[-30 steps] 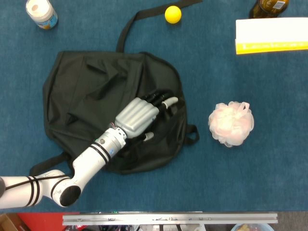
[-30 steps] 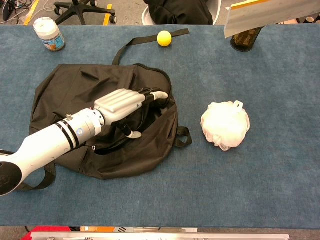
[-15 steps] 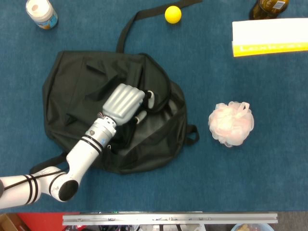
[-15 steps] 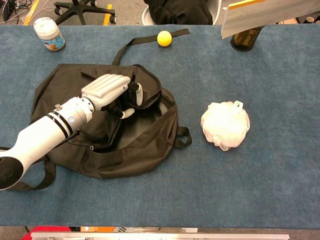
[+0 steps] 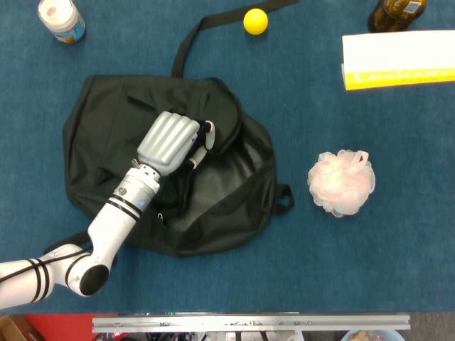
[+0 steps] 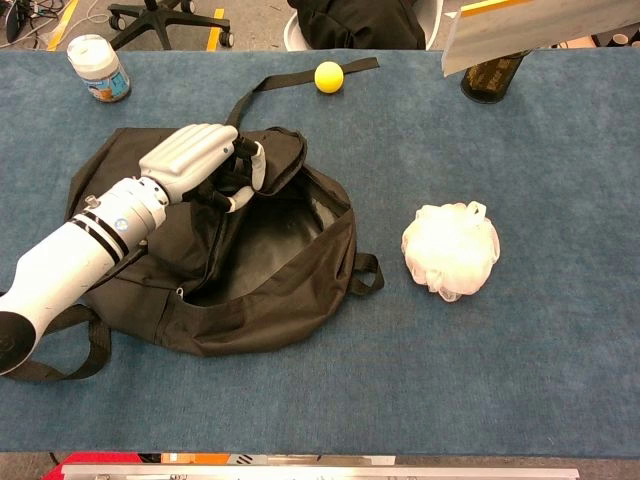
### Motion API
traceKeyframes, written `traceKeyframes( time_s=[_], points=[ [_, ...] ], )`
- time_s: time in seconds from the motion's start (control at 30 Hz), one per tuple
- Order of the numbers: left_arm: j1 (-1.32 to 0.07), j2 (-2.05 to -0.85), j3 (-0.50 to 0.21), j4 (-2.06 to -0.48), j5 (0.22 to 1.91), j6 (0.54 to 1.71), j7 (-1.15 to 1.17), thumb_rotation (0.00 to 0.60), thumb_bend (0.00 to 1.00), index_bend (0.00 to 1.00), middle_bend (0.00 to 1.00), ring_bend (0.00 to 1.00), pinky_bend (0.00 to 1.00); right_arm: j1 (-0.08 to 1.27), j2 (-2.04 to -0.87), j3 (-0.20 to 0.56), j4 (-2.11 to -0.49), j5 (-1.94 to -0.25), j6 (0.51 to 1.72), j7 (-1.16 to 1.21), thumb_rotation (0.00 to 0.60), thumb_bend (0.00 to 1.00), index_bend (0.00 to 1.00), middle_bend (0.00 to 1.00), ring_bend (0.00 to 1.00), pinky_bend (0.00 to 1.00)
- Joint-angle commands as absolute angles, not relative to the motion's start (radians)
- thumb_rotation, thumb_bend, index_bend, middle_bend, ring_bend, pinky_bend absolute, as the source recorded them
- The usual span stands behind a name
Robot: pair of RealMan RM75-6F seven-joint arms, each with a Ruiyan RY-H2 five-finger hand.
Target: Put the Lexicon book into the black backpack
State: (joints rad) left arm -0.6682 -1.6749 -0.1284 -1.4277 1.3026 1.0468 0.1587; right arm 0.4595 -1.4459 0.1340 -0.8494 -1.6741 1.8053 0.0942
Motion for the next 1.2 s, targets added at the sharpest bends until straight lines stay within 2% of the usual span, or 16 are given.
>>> traceKeyframes(
  time_s=[0.03, 0.33, 0.53, 0.77, 0.93, 1.2],
  points=[
    [-0.659, -1.649, -0.146, -1.456, 1.3, 1.07, 0.16, 0.6, 0.54, 0.73, 0.84, 0.82, 1.0, 0.455, -1.44, 0.131, -0.865, -1.675, 1.801, 0.102, 0.6, 0.35, 0.83, 0.74, 0.49, 0.47],
    [-0.625, -1.545, -0.196, -1.568, 1.287, 1.138, 0.146, 0.6, 0.54, 0.71, 0.85, 0.83, 1.0, 0.456, -1.43, 0.094, -0.919, -1.727, 1.793, 0.109, 0.6, 0.36, 0.85, 0.75, 0.51, 0.51],
    [-0.61, -1.49, -0.208, -1.623, 1.29, 1.165, 0.147, 0.6, 0.54, 0.72, 0.85, 0.83, 1.0, 0.469, -1.444, 0.077, -0.931, -1.762, 1.783, 0.111, 0.6, 0.41, 0.86, 0.77, 0.53, 0.53],
    [-0.604, -1.481, -0.205, -1.626, 1.287, 1.17, 0.152, 0.6, 0.54, 0.74, 0.89, 0.86, 1.0, 0.497, -1.471, 0.069, -0.923, -1.783, 1.749, 0.112, 0.6, 0.44, 0.87, 0.78, 0.54, 0.56],
    [-0.607, -1.479, -0.21, -1.622, 1.298, 1.178, 0.148, 0.6, 0.58, 0.78, 0.9, 0.89, 1.0, 0.517, -1.49, 0.069, -0.914, -1.797, 1.741, 0.122, 0.6, 0.44, 0.88, 0.79, 0.56, 0.57],
    [-0.608, -1.455, -0.22, -1.648, 1.283, 1.171, 0.146, 0.6, 0.58, 0.78, 0.91, 0.91, 1.0, 0.566, -1.543, 0.053, -0.852, -1.841, 1.721, 0.134, 0.6, 0.44, 0.89, 0.8, 0.57, 0.58]
  ],
)
